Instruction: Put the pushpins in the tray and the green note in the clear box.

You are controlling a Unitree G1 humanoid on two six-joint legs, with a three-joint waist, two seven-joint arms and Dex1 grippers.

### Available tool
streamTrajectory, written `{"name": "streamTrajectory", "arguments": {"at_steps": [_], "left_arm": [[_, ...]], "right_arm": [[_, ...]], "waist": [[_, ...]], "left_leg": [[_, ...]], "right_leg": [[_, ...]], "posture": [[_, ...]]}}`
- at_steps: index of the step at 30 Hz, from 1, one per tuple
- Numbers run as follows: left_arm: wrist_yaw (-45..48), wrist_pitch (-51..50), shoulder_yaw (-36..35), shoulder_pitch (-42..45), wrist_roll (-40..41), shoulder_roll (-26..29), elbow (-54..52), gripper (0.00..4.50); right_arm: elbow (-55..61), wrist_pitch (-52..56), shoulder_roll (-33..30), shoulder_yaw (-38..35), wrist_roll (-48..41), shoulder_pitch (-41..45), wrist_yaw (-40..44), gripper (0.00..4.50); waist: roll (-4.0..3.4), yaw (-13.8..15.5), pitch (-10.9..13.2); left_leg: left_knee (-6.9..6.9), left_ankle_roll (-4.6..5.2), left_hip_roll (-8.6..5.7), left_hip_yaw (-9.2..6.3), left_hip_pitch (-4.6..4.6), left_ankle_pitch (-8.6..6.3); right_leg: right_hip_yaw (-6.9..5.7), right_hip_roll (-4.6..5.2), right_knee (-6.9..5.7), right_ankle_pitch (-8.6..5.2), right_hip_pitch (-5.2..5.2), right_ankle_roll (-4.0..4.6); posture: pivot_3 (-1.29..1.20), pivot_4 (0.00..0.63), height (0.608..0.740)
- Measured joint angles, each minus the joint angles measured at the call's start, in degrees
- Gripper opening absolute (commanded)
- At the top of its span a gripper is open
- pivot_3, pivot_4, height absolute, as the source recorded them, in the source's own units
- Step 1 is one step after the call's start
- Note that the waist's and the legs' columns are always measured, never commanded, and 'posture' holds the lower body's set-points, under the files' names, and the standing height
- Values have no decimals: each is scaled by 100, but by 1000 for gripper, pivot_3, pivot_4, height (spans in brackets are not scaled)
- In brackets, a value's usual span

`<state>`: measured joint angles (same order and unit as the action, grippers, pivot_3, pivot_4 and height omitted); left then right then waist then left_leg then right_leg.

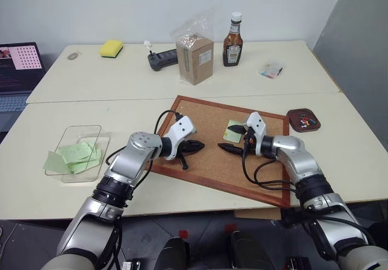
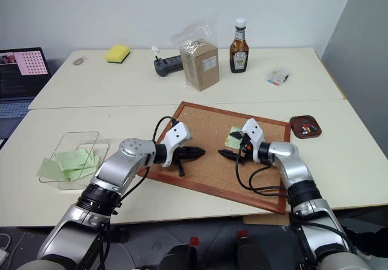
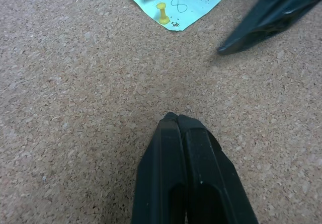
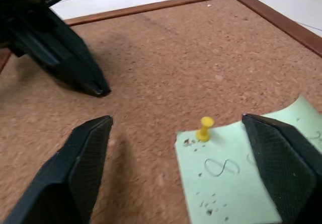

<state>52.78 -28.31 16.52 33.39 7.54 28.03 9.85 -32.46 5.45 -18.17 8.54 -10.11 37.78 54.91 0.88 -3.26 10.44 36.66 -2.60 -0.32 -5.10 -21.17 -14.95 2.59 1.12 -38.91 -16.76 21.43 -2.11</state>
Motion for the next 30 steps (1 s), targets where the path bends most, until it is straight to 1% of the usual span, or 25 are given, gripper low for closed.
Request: {"name": "streamTrajectory", "arguments": {"at_steps": [1,2,3,5,8,9,14,15,17,18,25,30], "left_arm": [[-7,-3,0,-5,0,0,-4,0],[-12,-5,0,-10,0,0,-8,0],[-17,-6,0,-14,0,0,-10,0],[-26,-7,0,-24,0,0,-21,0],[-37,-8,0,-30,0,1,-25,0],[-40,-8,0,-30,0,1,-25,0],[-42,-8,0,-25,0,-2,-17,0],[-42,-7,0,-24,0,-2,-16,0],[-42,-7,1,-19,0,-7,-9,0],[-43,-7,1,-15,0,-9,-3,0],[-47,-6,2,-1,1,-15,14,0],[-48,-7,2,2,1,-24,29,0]], "right_arm": [[-78,-9,40,-4,1,44,-5,3312],[-161,-27,75,-4,1,83,-7,3033],[-224,-49,96,-4,3,118,-12,2893],[-332,-84,114,-7,9,169,-23,2475],[-445,-122,118,-49,29,206,-50,2014],[-481,-134,118,-49,58,223,-96,1751],[-610,-265,118,-50,227,277,-267,796],[-631,-270,118,-50,236,297,-285,510],[-659,-282,120,-52,241,320,-294,109],[-660,-287,126,-52,241,320,-291,34],[-579,-198,131,-87,189,301,-236,34],[48,189,94,-413,-135,333,-252,34]], "waist": [[0,-1,0],[0,0,0],[0,0,0],[0,0,0],[0,-1,0],[0,-1,0],[0,-1,0],[-1,-1,0],[-1,-1,0],[-1,-1,0],[-2,-1,1],[-3,1,2]], "left_leg": [[-1,0,0,-1,0,0],[-1,0,0,-2,0,0],[-1,0,0,-3,-1,0],[-1,0,1,-8,-1,0],[-1,0,0,-20,0,0],[-1,0,0,-21,0,0],[-1,0,-1,-30,0,0],[-1,0,-1,-31,0,0],[-1,0,-1,-33,0,0],[-1,0,-1,-35,0,0],[0,0,-1,-38,-2,0],[0,0,-1,-41,-2,0]], "right_leg": [[0,0,0,0,0,0],[-1,0,0,0,0,0],[-1,0,0,0,0,1],[0,1,0,0,1,1],[1,1,0,0,1,1],[0,1,0,0,1,1],[0,1,0,0,0,0],[0,1,0,0,0,1],[-1,1,0,0,0,1],[-1,1,0,0,0,1],[-3,1,-1,0,0,1],[-4,2,-1,0,0,1]], "posture": [[0,150,740],[0,150,740],[0,150,740],[0,150,740],[0,150,740],[0,150,740],[0,150,740],[0,150,740],[0,150,740],[0,150,740],[0,150,740],[0,150,740]]}}
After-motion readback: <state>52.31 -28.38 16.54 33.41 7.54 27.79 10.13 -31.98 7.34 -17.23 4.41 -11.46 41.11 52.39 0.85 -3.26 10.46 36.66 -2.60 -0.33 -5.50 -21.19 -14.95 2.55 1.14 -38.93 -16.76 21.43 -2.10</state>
